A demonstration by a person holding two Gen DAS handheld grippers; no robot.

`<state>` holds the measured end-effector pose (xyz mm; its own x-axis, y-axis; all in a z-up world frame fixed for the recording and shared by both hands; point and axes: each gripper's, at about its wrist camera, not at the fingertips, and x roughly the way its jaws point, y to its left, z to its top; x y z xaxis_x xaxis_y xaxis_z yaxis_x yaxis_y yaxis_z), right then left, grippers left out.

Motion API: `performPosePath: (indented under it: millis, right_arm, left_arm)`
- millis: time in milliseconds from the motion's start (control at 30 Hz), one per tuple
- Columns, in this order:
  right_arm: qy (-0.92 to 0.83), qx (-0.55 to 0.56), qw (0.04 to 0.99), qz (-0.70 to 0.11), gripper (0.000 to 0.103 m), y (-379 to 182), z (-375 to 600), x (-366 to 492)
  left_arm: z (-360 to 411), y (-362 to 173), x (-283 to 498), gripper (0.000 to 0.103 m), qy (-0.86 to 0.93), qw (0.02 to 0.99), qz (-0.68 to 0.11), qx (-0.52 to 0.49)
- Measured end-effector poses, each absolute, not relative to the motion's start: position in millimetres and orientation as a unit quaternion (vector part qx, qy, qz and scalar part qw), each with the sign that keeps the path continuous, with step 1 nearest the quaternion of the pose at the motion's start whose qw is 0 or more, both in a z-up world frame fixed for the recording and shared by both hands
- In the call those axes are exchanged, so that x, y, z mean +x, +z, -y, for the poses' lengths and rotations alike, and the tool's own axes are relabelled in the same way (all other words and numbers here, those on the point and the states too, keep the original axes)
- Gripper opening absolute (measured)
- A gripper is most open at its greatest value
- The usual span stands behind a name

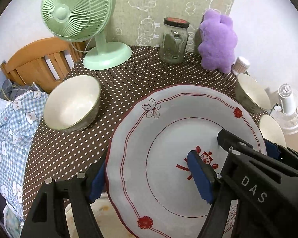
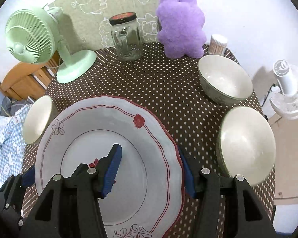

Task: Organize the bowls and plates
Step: 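Lift the red-patterned white plate with the left tool, then carry the held white plate over the yellow-flowered plate stack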

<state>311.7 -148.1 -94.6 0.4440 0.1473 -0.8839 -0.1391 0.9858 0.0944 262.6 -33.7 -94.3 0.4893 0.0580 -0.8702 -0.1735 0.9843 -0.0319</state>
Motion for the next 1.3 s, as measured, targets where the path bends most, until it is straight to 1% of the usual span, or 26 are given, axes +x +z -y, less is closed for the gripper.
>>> performPosePath:
  millis: [233, 533, 1033, 1300]
  right_arm:
    - [0.071, 0.003, 0.85, -0.522, 0.06, -82.9, 139.0, 262.7]
    - [0.067, -0.005, 0.849, -0.525, 0.06, -87.5, 120.5, 210.9]
    - [0.034, -0.008, 0.826, -0.562, 0.059, -131.3, 107.9, 154.9]
    - [0.027, -0.018, 0.827, -0.561, 0.059, -139.0, 106.7, 146.1]
  left_arm:
    - [19.5, -85.7, 220.9, 0.077, 0.05, 0.859, -0.507, -0.055]
    - [3.0, -91.9, 174.5, 0.076, 0.033, 0.853, -0.518, -0.054]
    - [-7.5, -132.6, 132.0, 0.076, -0.002, 0.83, -0.556, -0.053]
    - [-8.4, -139.7, 121.9, 0.076, -0.007, 0.83, -0.554, -0.058]
